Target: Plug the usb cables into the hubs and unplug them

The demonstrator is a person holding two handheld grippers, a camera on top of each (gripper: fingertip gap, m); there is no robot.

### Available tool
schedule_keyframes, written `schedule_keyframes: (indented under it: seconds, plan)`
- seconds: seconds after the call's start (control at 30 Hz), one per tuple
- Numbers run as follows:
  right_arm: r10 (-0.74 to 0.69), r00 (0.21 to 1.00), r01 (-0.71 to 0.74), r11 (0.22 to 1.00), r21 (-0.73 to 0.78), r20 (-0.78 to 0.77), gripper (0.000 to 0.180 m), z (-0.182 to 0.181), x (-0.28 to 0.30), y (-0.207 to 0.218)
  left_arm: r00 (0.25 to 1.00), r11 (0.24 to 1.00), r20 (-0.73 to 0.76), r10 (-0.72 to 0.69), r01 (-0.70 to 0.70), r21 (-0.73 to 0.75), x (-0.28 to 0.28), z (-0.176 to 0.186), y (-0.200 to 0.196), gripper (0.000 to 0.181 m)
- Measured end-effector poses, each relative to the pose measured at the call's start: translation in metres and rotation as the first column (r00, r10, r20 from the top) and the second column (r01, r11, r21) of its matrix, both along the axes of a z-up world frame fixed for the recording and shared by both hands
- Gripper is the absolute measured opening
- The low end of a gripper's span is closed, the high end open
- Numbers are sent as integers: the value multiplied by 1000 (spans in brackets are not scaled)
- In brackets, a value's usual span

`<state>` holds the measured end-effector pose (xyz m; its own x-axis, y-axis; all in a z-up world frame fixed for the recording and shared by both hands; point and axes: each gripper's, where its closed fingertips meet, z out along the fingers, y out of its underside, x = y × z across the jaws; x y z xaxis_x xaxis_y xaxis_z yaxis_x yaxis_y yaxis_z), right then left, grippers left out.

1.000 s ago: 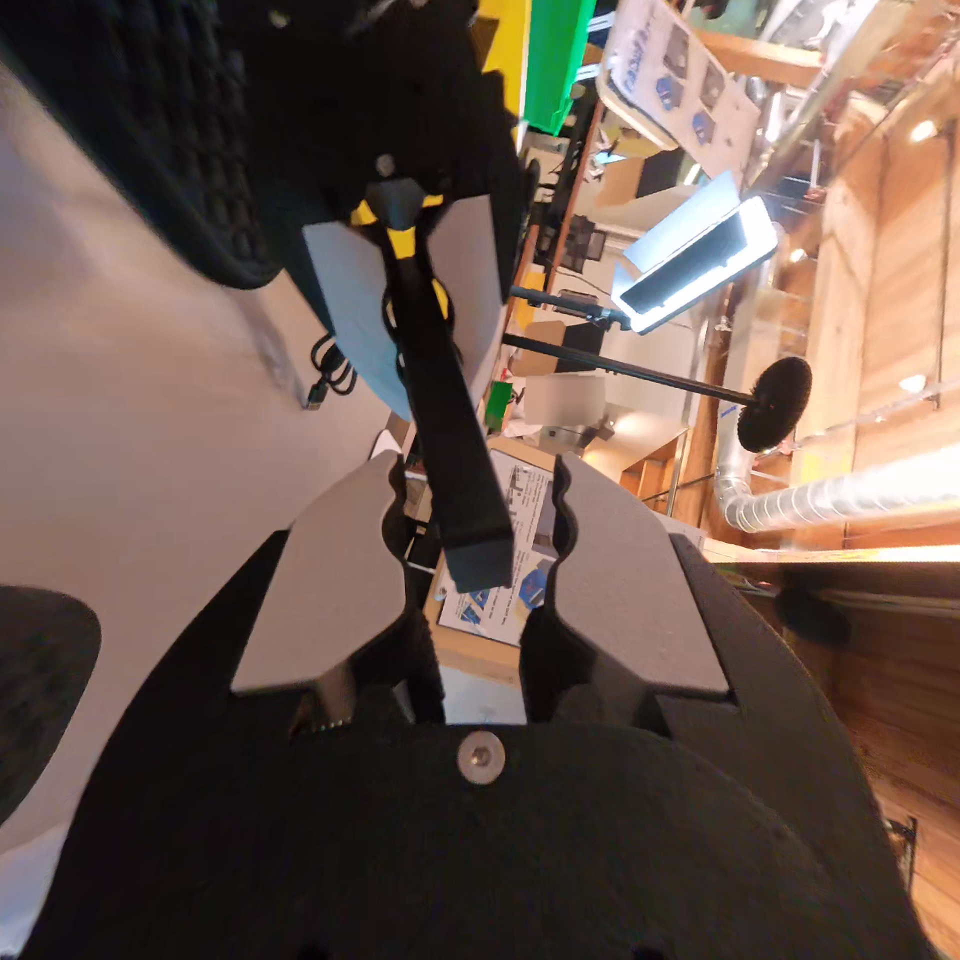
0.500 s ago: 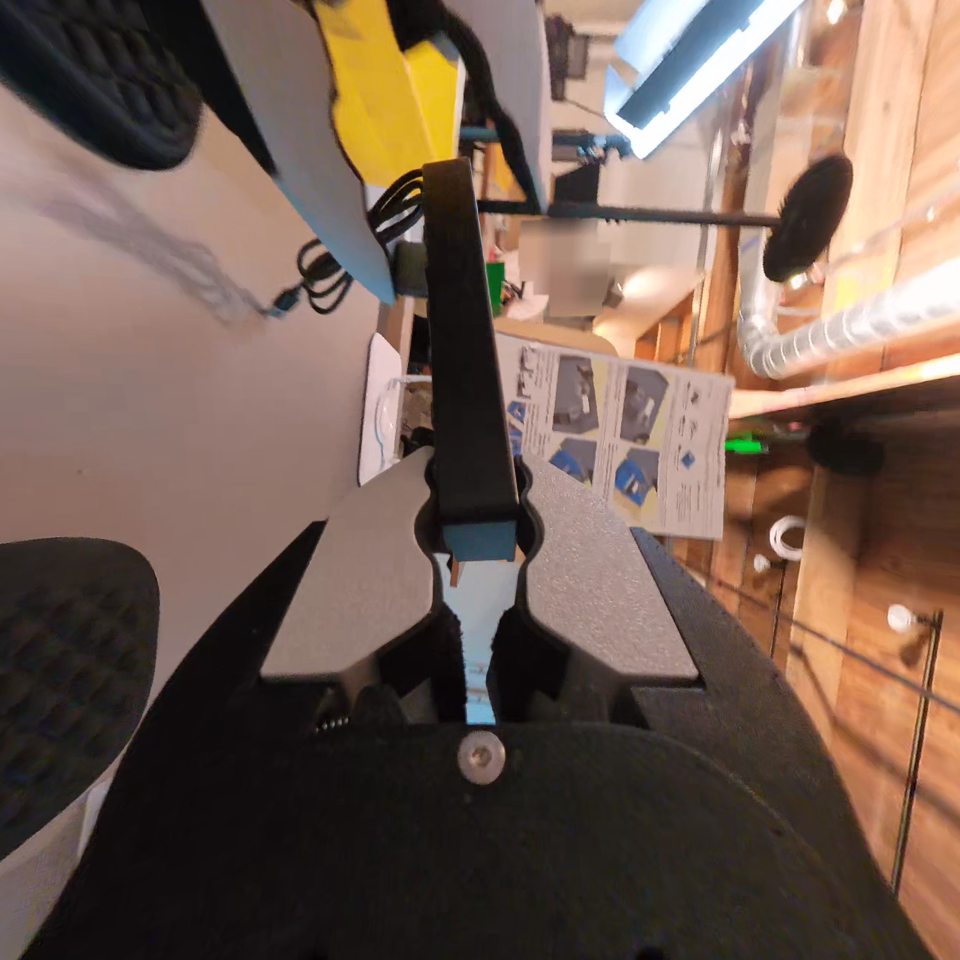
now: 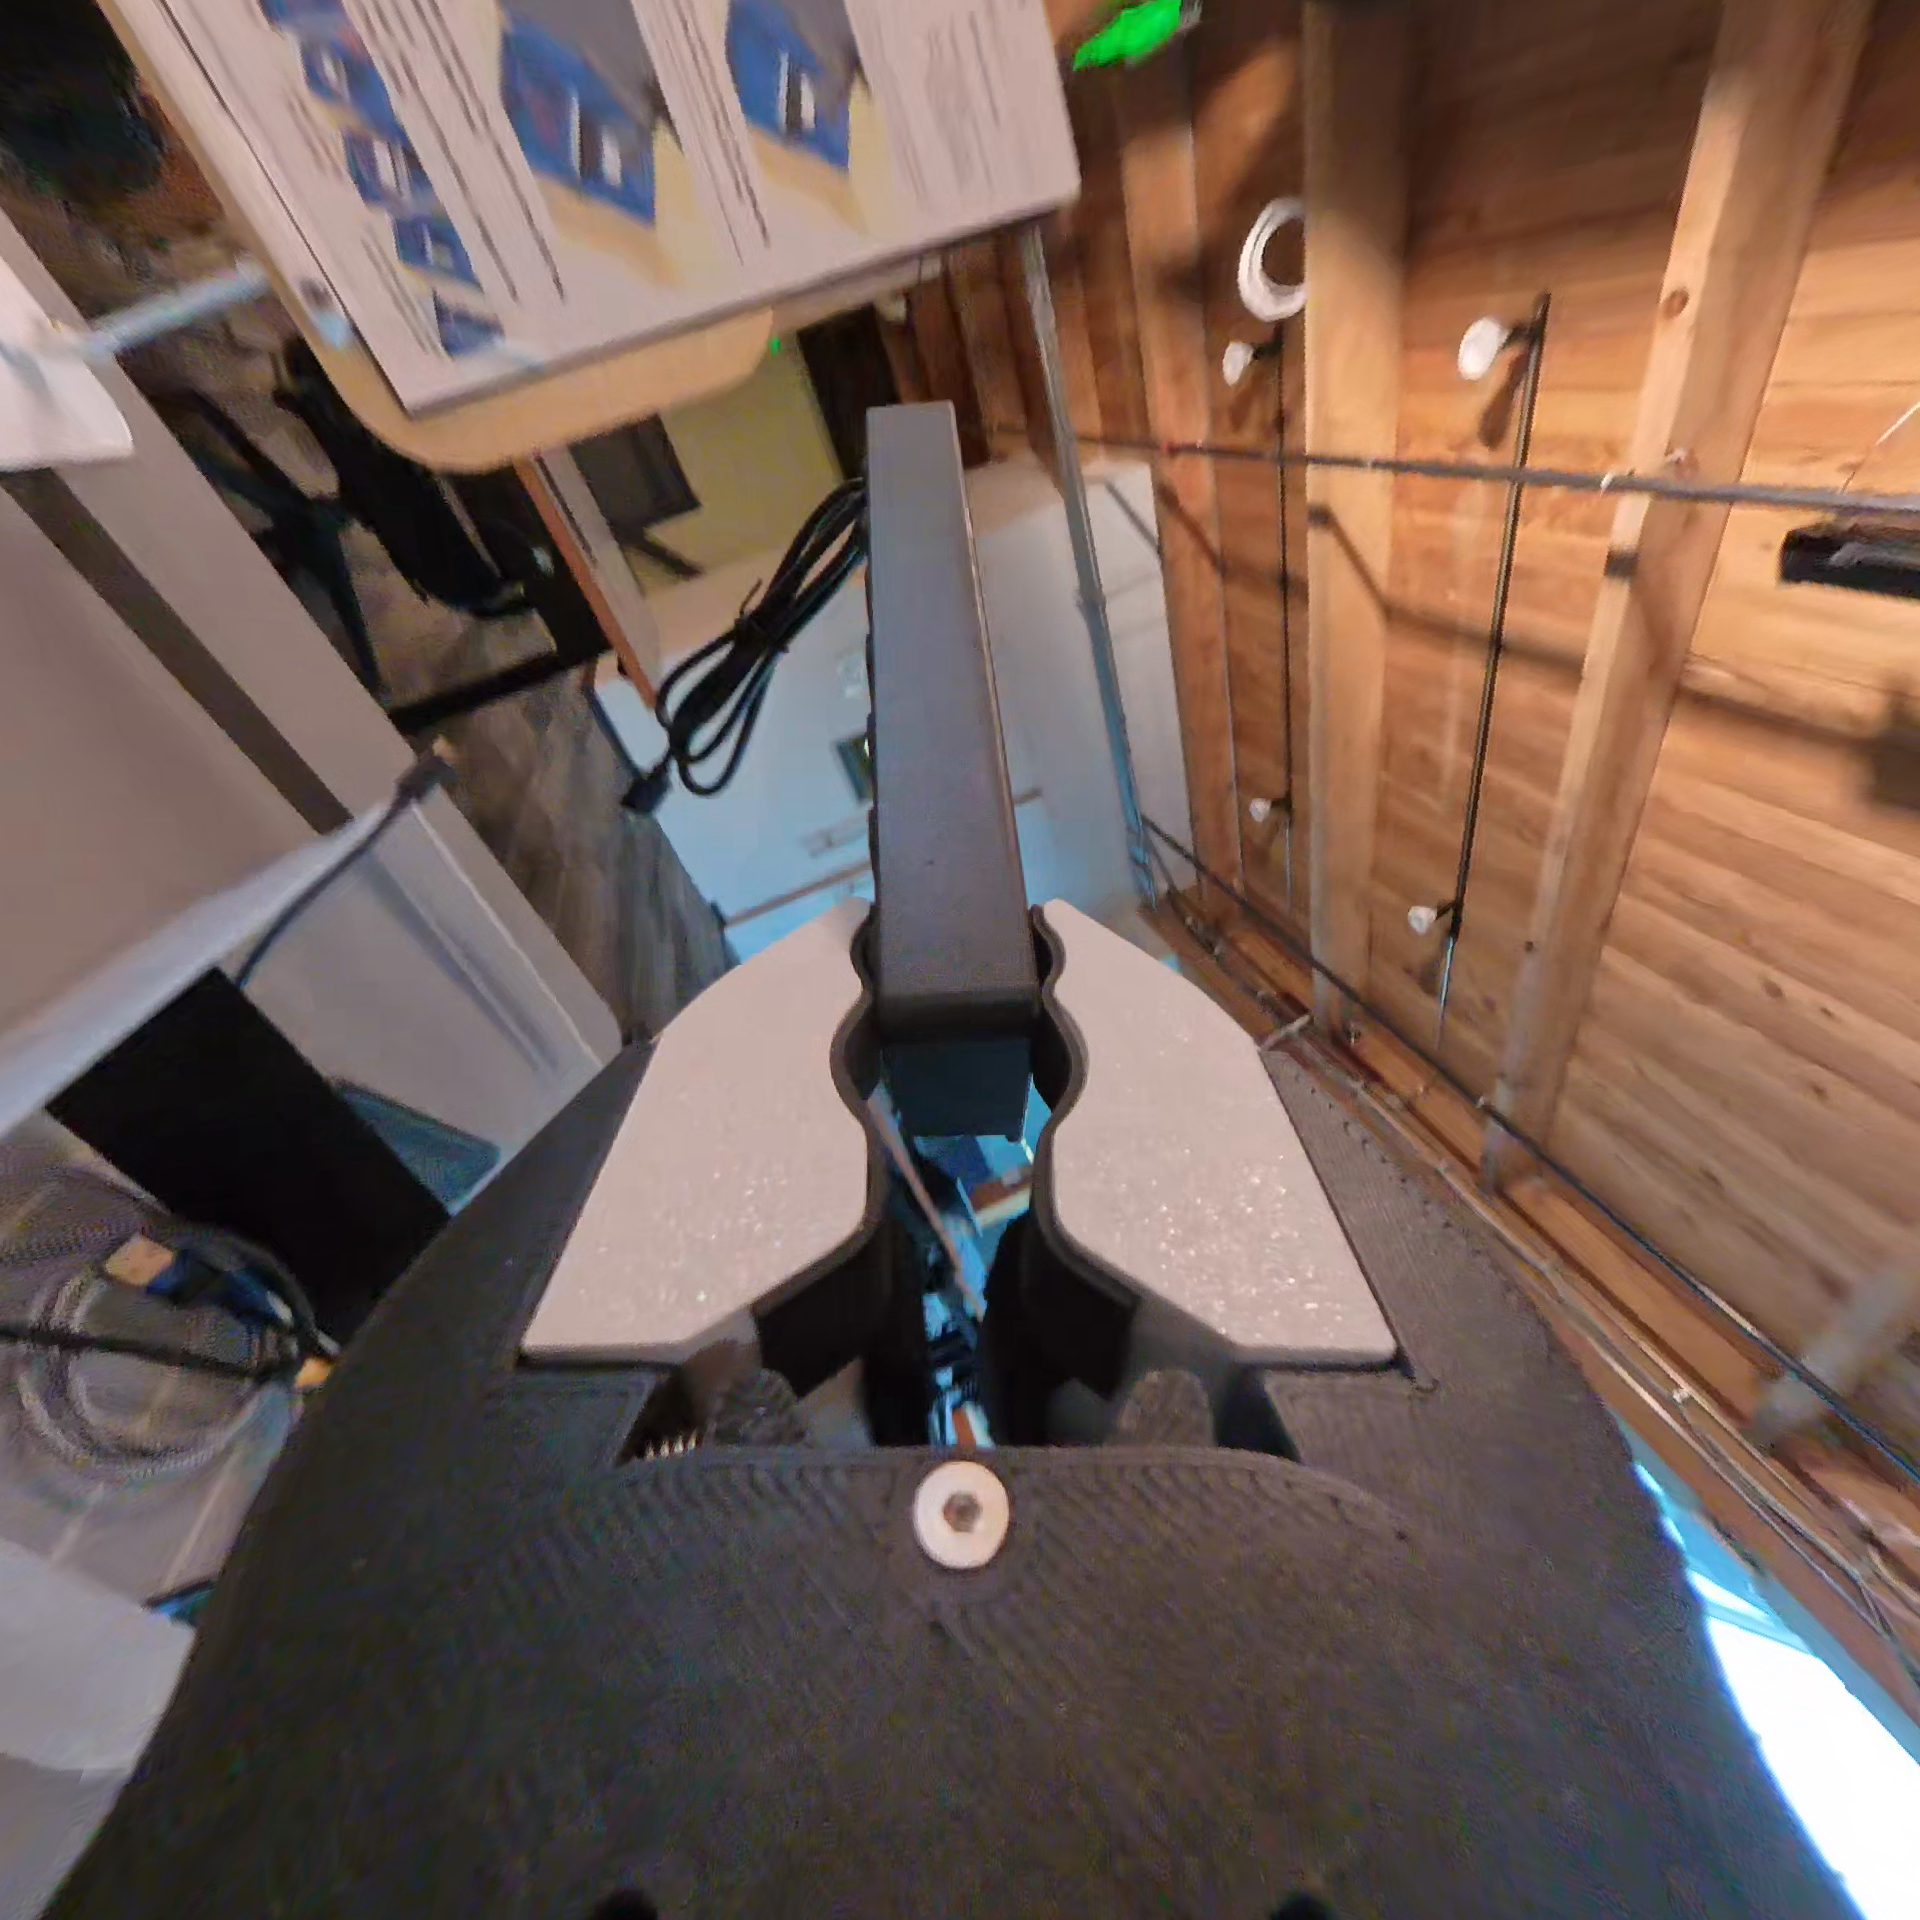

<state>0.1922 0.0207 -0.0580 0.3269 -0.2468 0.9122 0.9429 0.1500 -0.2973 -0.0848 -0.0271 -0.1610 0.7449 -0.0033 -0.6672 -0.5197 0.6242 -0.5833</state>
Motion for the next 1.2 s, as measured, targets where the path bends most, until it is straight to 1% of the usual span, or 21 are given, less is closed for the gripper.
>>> schedule_keyframes:
  seconds: [0.1,0.17,0.23,0.33,0.4,0.47,0.53,0.6,0.67,0.73,0.83,0.9,1.0,1.07,1.13,1.2]
  plan:
    - [-54,999,54,996,-75,4,26,-13,21,11,997,986,43,-65,71,-152,3,-13,12,76]
    - [-65,998,68,989,-133,24,26,-25,29,17,984,959,133,-117,147,-243,1,-18,18,76]
    - [-37,999,40,980,-193,16,26,-37,34,23,959,942,239,-152,214,-257,-5,-15,19,76]
    - [22,999,-28,963,-269,-26,26,-49,40,36,908,929,375,-186,286,-232,-16,-5,18,73]
    - [42,999,-46,949,-311,-19,26,-54,46,47,884,926,432,-178,299,-229,-24,-3,20,72]
    - [23,1000,-16,927,-374,15,26,-61,55,58,871,926,465,-157,293,-237,-30,-4,23,71]
    - [2,998,28,904,-426,68,26,-67,62,66,868,928,476,-140,283,-243,-34,-4,24,71]
    - [0,993,55,894,-445,122,26,-69,66,74,869,929,475,-140,281,-240,-35,-4,24,70]
    - [26,985,54,888,-456,169,26,-72,64,83,876,931,461,-140,275,-241,-33,-5,24,70]
    - [89,976,19,873,-487,198,26,-78,58,93,888,933,442,-131,261,-247,-32,-6,25,70]
    - [203,967,-75,803,-592,153,27,-98,49,109,899,935,419,-123,247,-254,-30,-8,25,70]
    - [219,969,-99,771,-630,116,27,-110,50,121,894,930,426,-136,264,-256,-29,-7,24,70]
    - [188,981,-114,735,-669,40,27,-125,61,136,880,923,449,-156,292,-251,-29,-6,24,70]
    - [134,991,-111,700,-705,-23,29,-138,72,144,877,922,454,-154,293,-253,-30,-6,24,70]
    - [56,997,-80,732,-676,-57,39,-141,87,155,879,923,452,-152,290,-254,-30,-6,25,70]
    - [-29,997,-27,768,-640,-77,40,-141,101,163,882,923,447,-150,287,-257,-30,-7,25,70]
